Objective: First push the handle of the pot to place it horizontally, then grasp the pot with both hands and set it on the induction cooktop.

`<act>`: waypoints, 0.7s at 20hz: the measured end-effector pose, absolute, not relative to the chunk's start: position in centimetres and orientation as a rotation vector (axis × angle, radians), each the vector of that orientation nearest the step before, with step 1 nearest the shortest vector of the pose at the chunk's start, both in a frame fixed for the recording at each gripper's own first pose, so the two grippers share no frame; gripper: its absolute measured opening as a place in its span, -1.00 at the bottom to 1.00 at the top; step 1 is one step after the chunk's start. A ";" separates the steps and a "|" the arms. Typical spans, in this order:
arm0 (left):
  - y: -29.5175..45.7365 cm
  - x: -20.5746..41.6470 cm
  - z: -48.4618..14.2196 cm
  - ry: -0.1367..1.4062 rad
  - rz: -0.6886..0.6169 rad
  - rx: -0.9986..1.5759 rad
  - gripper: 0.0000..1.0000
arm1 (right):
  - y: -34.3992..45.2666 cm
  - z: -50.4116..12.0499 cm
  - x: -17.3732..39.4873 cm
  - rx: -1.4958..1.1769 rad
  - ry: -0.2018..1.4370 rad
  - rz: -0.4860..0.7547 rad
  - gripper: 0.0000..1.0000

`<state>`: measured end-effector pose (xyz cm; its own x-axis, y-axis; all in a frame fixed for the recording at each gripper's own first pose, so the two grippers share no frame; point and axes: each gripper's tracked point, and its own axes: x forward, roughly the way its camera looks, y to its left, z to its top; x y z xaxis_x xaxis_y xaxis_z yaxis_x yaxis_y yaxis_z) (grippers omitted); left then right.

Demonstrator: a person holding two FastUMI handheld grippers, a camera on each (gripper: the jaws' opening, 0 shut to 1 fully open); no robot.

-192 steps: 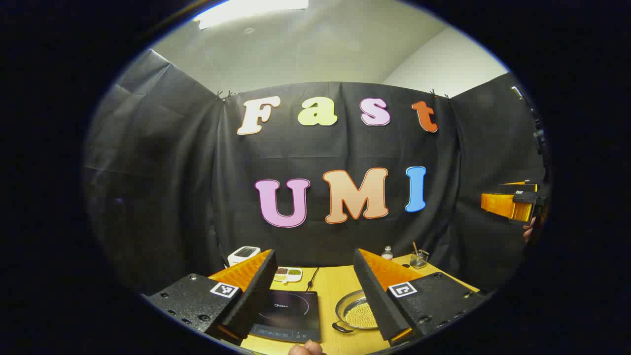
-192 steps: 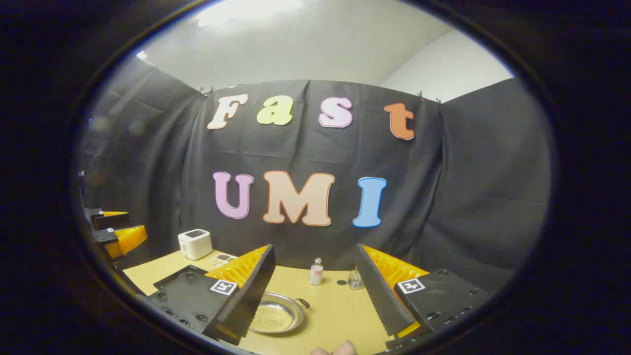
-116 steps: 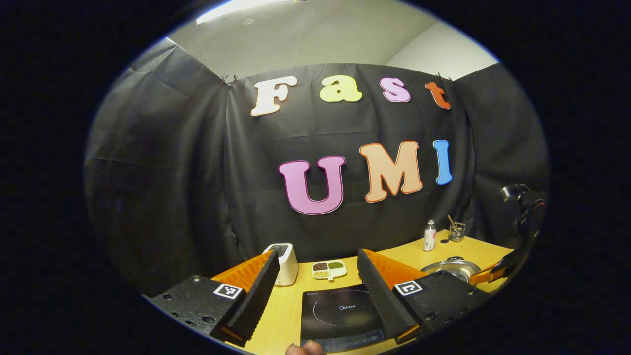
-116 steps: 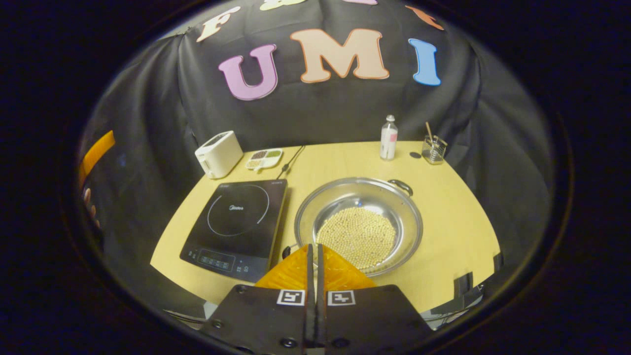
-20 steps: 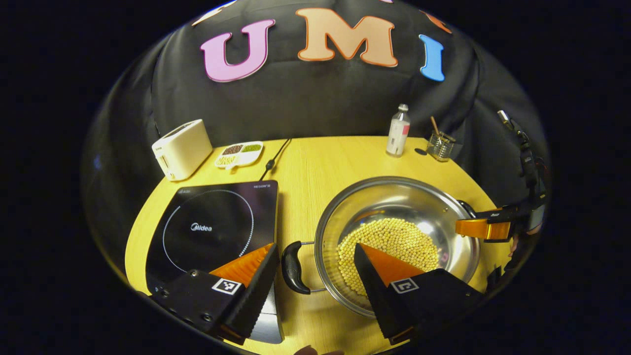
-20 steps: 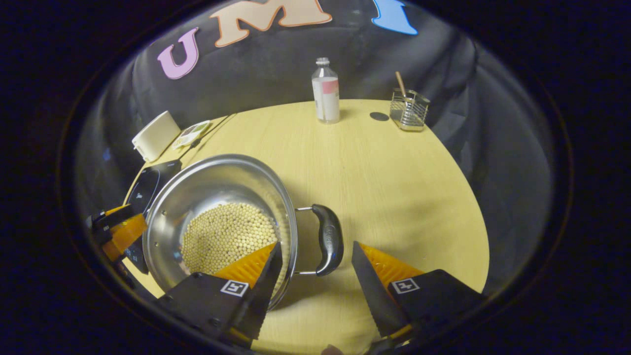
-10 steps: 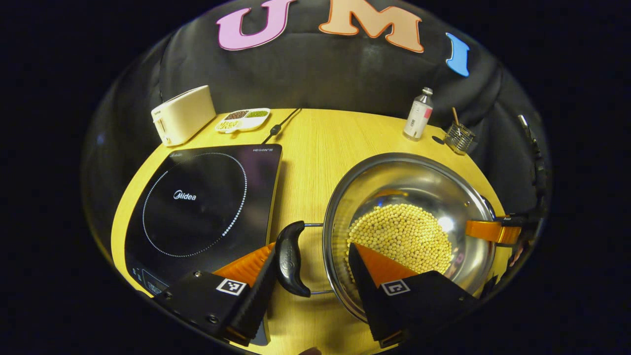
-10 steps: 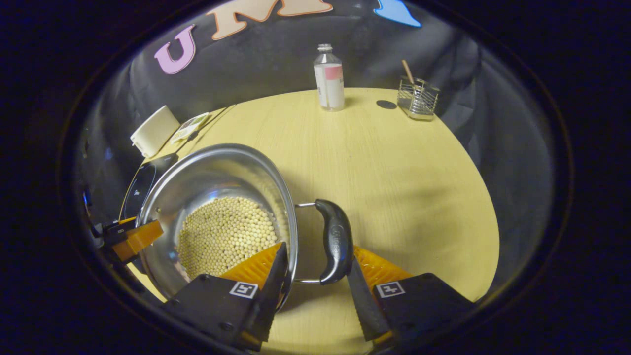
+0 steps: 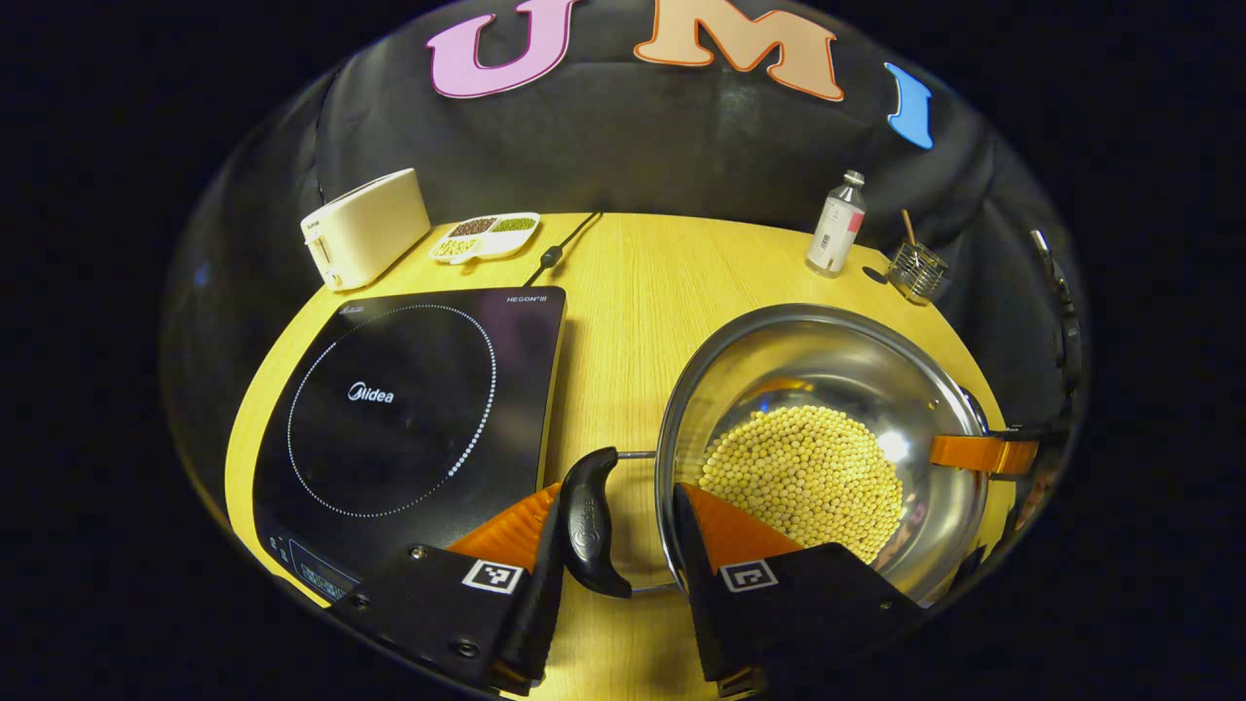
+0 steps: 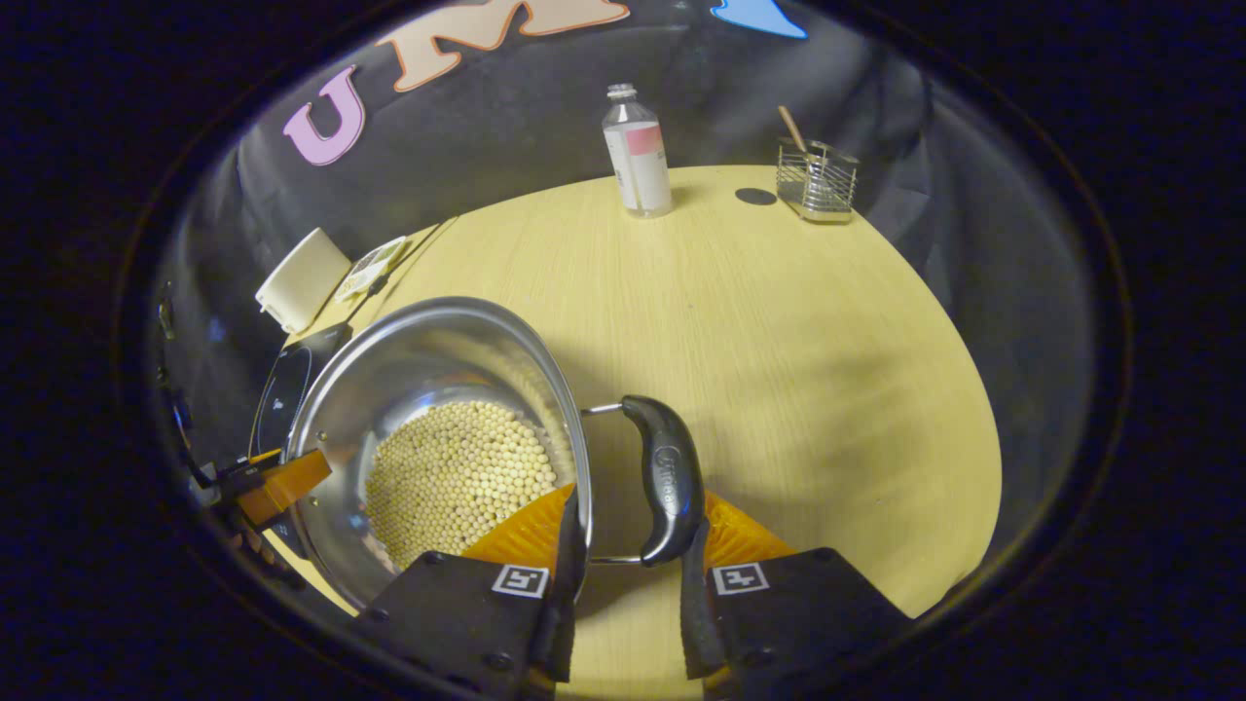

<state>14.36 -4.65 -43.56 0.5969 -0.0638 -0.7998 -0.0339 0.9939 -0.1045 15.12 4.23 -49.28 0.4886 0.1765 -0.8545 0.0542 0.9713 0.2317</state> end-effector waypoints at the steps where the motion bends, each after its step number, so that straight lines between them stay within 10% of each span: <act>1: -4.7 14.5 -43.3 0.926 -0.018 -0.117 0.19 | 4.2 -49.2 15.2 0.245 1.060 0.073 -0.07; 14: 1.4 14.6 -36.7 0.814 0.025 -0.080 0.17 | 9.7 -43.8 16.1 0.306 0.977 0.143 -0.07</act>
